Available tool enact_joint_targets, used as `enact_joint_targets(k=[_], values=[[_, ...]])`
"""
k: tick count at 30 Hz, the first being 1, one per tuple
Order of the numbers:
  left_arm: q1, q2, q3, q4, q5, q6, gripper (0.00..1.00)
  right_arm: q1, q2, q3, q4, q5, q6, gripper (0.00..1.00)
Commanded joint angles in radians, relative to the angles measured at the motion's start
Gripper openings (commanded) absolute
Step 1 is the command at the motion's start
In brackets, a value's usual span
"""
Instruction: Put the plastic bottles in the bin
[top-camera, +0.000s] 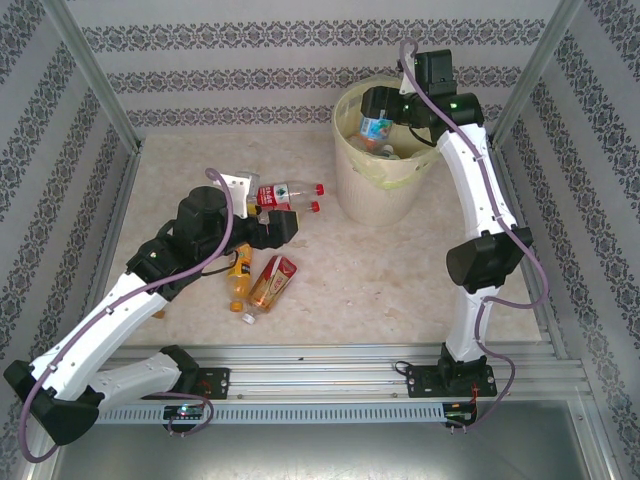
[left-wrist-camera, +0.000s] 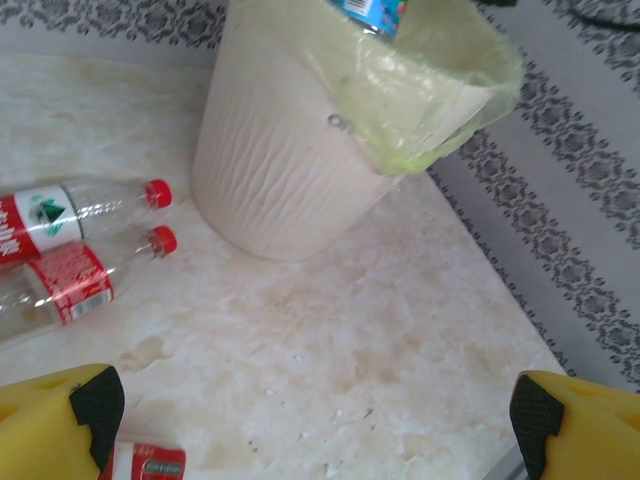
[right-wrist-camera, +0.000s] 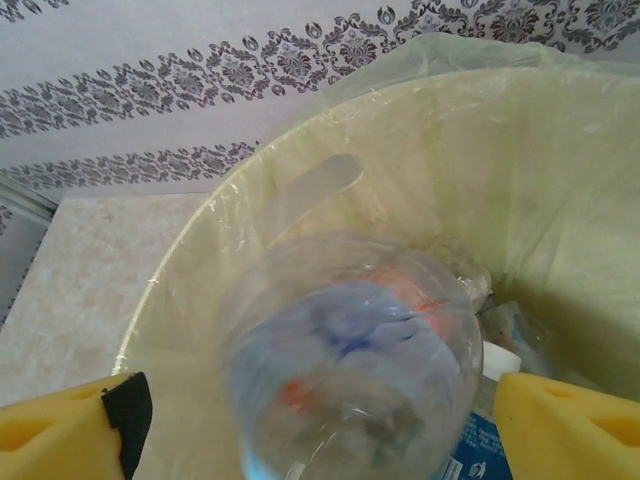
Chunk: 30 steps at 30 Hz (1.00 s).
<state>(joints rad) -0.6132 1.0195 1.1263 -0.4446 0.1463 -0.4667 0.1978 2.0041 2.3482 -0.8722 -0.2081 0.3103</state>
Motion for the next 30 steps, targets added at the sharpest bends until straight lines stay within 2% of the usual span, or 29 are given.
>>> enact_joint_targets(k=[1, 5, 7, 9, 11, 14, 17, 19, 21, 25, 30], values=[[0.007, 0.004, 0.018, -0.067, -0.028, 0.029, 1.00, -0.014, -0.024, 0.042, -0.019, -0.037, 0.018, 0.98], [0.007, -0.020, -0.007, -0.065, -0.087, 0.045, 1.00, -0.026, -0.052, 0.046, -0.036, -0.036, 0.049, 0.98], [0.007, -0.030, -0.010, -0.065, -0.082, 0.066, 1.00, -0.034, -0.060, 0.062, -0.067, -0.027, 0.080, 0.98], [0.007, -0.031, 0.002, -0.096, -0.094, 0.072, 1.00, -0.034, -0.078, 0.062, -0.097, 0.054, 0.144, 0.98], [0.007, -0.029, 0.012, -0.121, -0.102, 0.068, 1.00, -0.035, -0.111, 0.042, -0.108, 0.066, 0.147, 0.98], [0.007, -0.014, 0.035, -0.184, -0.127, 0.062, 1.00, -0.035, -0.204, -0.067, -0.053, 0.073, 0.100, 0.98], [0.007, 0.021, 0.070, -0.276, -0.126, 0.091, 1.00, -0.011, -0.302, -0.183, -0.007, 0.079, -0.013, 0.98], [0.007, 0.037, 0.081, -0.322, -0.123, 0.097, 1.00, 0.020, -0.350, -0.230, -0.028, 0.139, -0.087, 0.98], [0.007, 0.055, 0.087, -0.372, -0.112, 0.096, 1.00, 0.044, -0.419, -0.315, -0.016, 0.189, -0.074, 0.98], [0.007, 0.109, 0.107, -0.488, -0.102, 0.100, 1.00, 0.076, -0.567, -0.512, 0.038, 0.168, -0.011, 0.98], [0.007, 0.146, 0.065, -0.560, -0.048, 0.129, 1.00, 0.101, -0.729, -0.758, 0.103, -0.081, 0.081, 0.98]])
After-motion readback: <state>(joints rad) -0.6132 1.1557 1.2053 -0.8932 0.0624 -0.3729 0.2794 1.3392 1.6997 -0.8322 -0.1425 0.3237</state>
